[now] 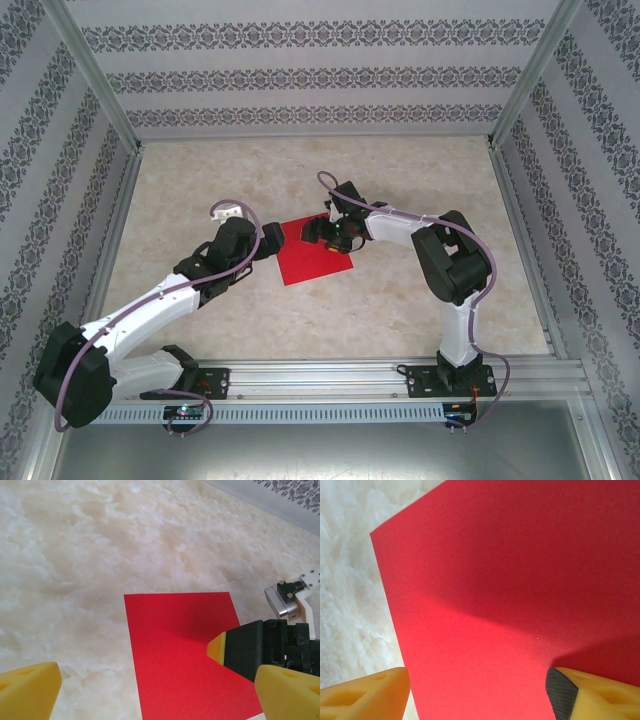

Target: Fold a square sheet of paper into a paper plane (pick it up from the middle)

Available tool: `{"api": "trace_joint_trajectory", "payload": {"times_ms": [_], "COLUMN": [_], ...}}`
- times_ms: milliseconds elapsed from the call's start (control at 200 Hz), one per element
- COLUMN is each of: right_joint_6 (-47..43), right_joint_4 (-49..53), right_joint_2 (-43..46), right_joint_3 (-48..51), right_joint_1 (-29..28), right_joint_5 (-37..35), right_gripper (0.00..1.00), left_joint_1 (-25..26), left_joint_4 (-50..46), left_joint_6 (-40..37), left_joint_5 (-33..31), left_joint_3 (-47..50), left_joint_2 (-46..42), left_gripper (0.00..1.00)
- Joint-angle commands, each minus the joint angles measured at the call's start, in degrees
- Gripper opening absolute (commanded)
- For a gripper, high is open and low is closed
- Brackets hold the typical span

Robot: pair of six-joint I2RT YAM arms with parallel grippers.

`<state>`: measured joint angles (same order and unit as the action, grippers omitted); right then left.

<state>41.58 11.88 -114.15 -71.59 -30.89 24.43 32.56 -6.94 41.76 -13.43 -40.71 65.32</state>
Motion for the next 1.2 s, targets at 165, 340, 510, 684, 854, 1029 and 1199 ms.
{"api": "trace_joint_trajectory", "payload": {"times_ms": [165, 340, 510, 684, 854, 1029, 1199], "right_joint_6": [5.4, 8.7, 4.89, 3.36, 2.26, 1.4, 4.71], "right_joint_4": [1.88, -1.86, 0.44, 1.17, 3.32, 3.7, 2.34], "right_joint_2": [4.6, 12.17, 17.83, 18.9, 14.36, 10.58, 8.85], "right_joint_3": [9.64, 18.94, 16.01, 12.62, 8.97, 5.79, 7.09], "right_joint_1": [0.84, 1.93, 1.69, 0.0, -1.82, -5.24, -8.15], "right_joint_5": [-9.02, -12.89, -10.91, -9.85, -8.17, -6.26, -7.03], "right_gripper": [0.75, 0.76, 0.76, 0.75, 0.74, 0.71, 0.7], "left_joint_1": [-0.19, -0.3, -0.29, -0.27, -0.31, -0.37, -0.39], "left_joint_4": [2.25, 1.71, 2.12, -0.58, 0.04, -0.15, -1.36], "left_joint_6": [4.62, 4.37, 4.86, 4.76, 4.65, 4.6, 4.39], "left_joint_5": [-2.64, -0.97, 2.4, 0.47, -1.34, -2.51, -2.74], "left_joint_3": [0.85, -2.25, -2.97, -2.06, -0.28, -0.34, -0.61], "left_joint_2": [-1.16, 2.02, 3.59, 1.28, -0.44, -0.28, -0.85], "left_gripper": [1.0, 1.0, 1.0, 1.0, 1.0, 1.0, 1.0]}}
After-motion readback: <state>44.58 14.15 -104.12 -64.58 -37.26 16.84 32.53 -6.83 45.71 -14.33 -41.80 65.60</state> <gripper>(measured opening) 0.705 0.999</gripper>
